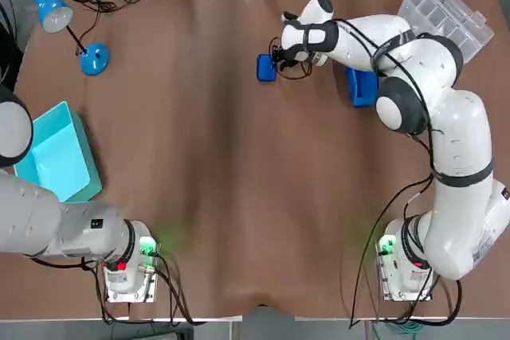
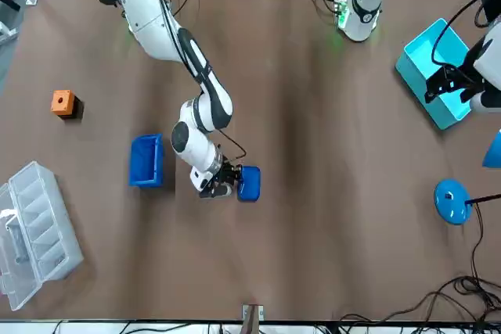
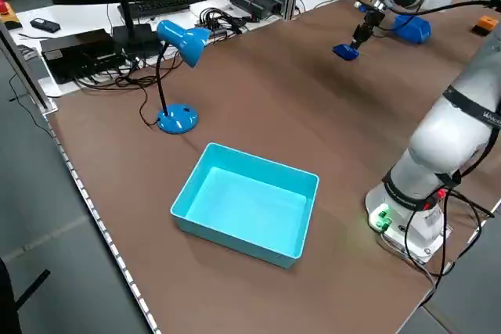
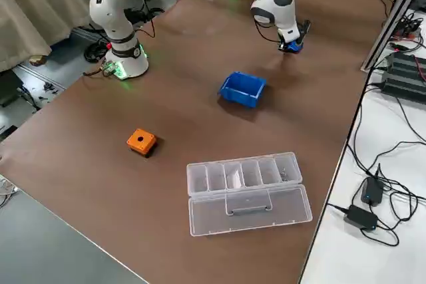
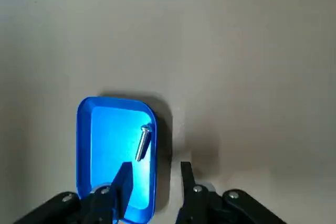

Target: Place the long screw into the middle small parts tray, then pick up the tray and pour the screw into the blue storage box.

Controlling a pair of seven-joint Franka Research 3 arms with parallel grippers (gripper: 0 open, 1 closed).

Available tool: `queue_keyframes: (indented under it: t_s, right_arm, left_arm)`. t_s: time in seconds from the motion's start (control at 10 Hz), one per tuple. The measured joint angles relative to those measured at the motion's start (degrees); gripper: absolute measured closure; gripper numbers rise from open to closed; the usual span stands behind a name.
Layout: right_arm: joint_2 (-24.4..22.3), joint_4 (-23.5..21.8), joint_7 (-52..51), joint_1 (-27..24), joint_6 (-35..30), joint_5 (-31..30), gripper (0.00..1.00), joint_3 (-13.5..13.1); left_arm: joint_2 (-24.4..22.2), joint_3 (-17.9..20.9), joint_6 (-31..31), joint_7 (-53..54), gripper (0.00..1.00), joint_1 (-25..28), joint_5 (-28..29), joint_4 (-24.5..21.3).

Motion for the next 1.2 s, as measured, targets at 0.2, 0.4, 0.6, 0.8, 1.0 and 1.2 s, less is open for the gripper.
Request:
queue_keyframes:
  t_s: [0.2, 0.4, 0.6, 0.8, 1.0, 1.2]
  right_arm:
    - [0.18, 0.06, 0.00, 0.12, 0.00, 1.47, 0.56, 0.02]
    - [0.29, 0.06, 0.00, 0.24, 0.00, 1.69, 0.57, 0.02]
    - [0.58, 0.07, 0.00, 0.25, 0.03, 1.77, 0.59, 0.01]
    - [0.59, 0.07, 0.00, 0.25, 0.02, 1.78, 0.61, 0.00]
    - [0.60, 0.08, 0.00, 0.26, 0.02, 1.78, 0.62, 0.00]
    - [0.61, 0.08, 0.00, 0.27, 0.02, 1.78, 0.63, 0.00]
  left_arm:
    - [0.01, 0.07, -0.24, 1.17, 0.00, 0.27, 0.00, -0.04]
    - [0.18, 0.04, -0.24, 1.26, 0.00, 0.26, 0.00, 0.17]
    - [0.63, -0.14, -0.23, 1.19, 0.00, 0.24, -0.01, 0.31]
    - [1.25, -0.18, -0.23, 0.82, 0.00, 0.24, -0.05, 0.34]
    - [2.11, -0.42, -0.14, 0.85, 0.00, 0.17, -0.91, 0.48]
    - [2.22, -0.52, -0.04, 0.87, 0.00, 0.01, -2.24, 2.23]
